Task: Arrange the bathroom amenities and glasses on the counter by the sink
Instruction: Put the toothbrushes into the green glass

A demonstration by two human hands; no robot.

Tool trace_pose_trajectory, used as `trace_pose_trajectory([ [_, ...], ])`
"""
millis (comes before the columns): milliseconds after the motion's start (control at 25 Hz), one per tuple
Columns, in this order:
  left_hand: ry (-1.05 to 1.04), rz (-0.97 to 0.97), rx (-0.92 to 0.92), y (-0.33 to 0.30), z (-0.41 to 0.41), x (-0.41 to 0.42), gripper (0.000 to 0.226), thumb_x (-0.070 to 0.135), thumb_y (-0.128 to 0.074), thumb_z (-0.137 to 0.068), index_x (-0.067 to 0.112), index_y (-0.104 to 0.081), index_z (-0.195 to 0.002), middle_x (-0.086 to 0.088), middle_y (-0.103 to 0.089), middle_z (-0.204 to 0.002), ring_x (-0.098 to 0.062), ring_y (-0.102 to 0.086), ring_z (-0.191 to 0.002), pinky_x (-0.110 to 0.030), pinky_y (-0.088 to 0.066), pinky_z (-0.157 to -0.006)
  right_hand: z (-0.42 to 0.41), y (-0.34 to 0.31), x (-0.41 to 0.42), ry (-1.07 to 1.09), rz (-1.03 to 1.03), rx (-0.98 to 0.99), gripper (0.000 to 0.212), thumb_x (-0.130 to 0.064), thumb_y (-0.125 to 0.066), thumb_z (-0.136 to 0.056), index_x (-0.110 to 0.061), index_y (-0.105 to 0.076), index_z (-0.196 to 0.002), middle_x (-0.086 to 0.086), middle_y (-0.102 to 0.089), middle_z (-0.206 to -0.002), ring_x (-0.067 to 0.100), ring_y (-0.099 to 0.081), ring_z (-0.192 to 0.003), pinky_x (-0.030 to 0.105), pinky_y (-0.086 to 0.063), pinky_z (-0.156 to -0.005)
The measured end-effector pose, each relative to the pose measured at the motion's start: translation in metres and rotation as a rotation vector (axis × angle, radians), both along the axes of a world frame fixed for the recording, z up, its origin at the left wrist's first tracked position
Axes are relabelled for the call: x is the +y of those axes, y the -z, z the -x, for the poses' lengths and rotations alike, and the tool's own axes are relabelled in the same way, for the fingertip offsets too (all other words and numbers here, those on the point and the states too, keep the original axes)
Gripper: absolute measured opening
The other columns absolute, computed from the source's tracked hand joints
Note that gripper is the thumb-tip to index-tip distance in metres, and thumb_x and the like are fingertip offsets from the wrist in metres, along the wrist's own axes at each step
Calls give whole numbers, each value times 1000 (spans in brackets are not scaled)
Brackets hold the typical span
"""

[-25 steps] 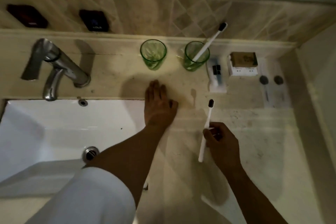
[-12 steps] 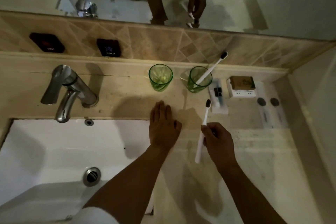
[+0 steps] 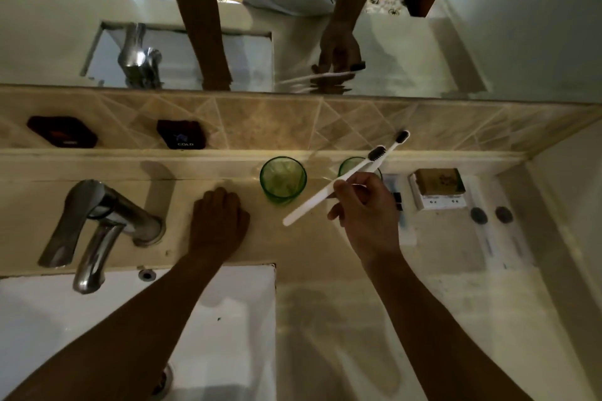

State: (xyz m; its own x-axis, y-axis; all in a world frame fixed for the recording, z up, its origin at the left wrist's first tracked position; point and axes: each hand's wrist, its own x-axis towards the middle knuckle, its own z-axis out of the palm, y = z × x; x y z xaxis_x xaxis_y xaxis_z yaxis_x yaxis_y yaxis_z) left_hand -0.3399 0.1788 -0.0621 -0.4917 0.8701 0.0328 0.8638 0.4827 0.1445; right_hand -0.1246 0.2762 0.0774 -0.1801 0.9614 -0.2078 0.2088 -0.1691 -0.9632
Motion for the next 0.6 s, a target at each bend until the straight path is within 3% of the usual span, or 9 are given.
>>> trace_pose_trajectory([
  [200,-10,-85,20,11,9,8,31,31,-43,-86,3,-53,-95,-23,-54,-95,-38,-52,-85,-48,-43,-73,22,0,7,55,-39,81,10,-18,-64,-93,-17,-60,-85,6,-76,-79,22,-67,-50,23,-45,-47],
  [400,-21,-166,9,15,11,6,47,31,-46,-85,1,-55,-122,-26,-55,-123,-43,-51,-110,-53,-39,-96,39,5,10,39,-104,21,9,-21,-66,-92,-19,-61,-84,2,-74,-81,21,-69,-54,32,-56,-53],
  [600,-15,-171,-48,16,12,6,51,30,-45,-87,0,-55,-127,-26,-54,-130,-44,-51,-116,-54,-38,-106,49,19,12,10,-115,-152,11,-29,-69,-88,-21,-66,-81,-10,-70,-78,5,-63,-59,19,-50,-59],
])
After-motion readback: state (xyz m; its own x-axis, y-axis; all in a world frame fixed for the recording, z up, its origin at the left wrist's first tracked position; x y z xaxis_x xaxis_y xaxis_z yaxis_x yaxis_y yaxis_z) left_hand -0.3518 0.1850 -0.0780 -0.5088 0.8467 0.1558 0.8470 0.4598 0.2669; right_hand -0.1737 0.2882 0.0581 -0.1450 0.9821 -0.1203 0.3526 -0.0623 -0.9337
